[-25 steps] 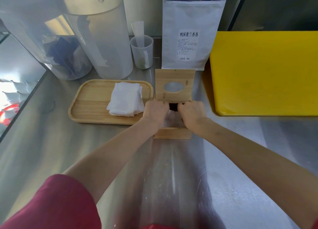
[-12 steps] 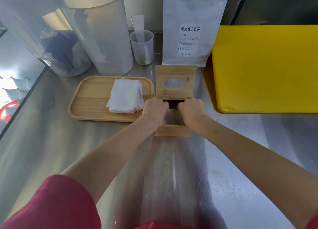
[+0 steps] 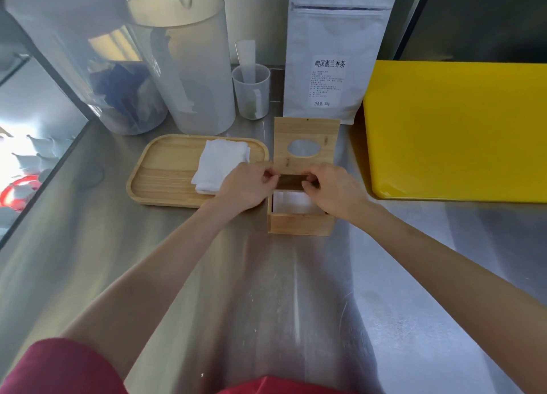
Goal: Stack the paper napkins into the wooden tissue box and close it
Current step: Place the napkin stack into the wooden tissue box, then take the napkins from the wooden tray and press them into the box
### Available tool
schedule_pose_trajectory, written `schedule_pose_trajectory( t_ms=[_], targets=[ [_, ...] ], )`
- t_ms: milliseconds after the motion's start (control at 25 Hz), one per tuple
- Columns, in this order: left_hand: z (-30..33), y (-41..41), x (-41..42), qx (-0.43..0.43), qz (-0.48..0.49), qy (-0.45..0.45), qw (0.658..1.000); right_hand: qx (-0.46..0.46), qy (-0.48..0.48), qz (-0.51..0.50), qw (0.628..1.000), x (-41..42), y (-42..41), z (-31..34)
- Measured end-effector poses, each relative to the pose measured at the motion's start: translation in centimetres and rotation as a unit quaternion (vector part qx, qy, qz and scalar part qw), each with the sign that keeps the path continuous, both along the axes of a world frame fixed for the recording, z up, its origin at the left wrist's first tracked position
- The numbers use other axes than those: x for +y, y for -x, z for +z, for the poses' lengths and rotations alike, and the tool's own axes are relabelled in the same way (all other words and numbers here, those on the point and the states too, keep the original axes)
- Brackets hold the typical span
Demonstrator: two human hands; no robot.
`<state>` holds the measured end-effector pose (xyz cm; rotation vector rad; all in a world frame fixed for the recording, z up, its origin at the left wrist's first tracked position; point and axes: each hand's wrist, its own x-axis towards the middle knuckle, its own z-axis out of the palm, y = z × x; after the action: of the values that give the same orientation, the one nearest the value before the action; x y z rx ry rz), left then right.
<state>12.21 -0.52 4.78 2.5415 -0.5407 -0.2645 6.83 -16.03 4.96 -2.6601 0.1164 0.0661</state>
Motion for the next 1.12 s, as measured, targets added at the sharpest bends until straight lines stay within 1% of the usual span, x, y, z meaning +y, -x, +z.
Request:
schedule_pose_trajectory(
  t_ms=[80,120,240,360,520,600,720,880,1120],
  targets=[
    [0.3,-0.4,1.4,0.002,0.041,0.024,0.999,0.012,-0.113,0.005,0.994,1.0,-0.3,1.0],
    [0.4,-0.8,2.2,0.000,0.057,0.027,0.998,0.030,-0.150,0.007,0.988,1.7,-0.7,1.4],
    [0.5,-2.0,4.5,-0.005,0.097,0.032,0.995,0.077,-0.199,0.013,0.977,3.7,-2.7,1.8],
    [0.4,-3.6,6.6,0.022,0.135,0.038,0.990,0.103,-0.256,0.008,0.961,5.5,-4.8,1.7],
    [-0.3,-6.0,8.1,0.073,0.176,0.006,0.982,0.166,-0.285,-0.019,0.944,7.4,-7.7,0.9],
    [-1.0,-7.1,8.5,0.110,0.193,0.011,0.975,0.195,-0.288,-0.035,0.937,8.4,-9.3,0.0],
    [-2.1,-8.2,8.6,0.151,0.227,0.021,0.962,0.212,-0.287,-0.058,0.933,9.3,-11.2,-1.7],
    [-3.4,-9.4,7.9,0.223,0.273,0.072,0.933,0.235,-0.284,-0.099,0.924,9.7,-12.9,-4.0],
    [-5.1,-9.9,7.0,0.288,0.302,0.153,0.896,0.234,-0.280,-0.126,0.923,9.9,-13.7,-5.6]
  ],
)
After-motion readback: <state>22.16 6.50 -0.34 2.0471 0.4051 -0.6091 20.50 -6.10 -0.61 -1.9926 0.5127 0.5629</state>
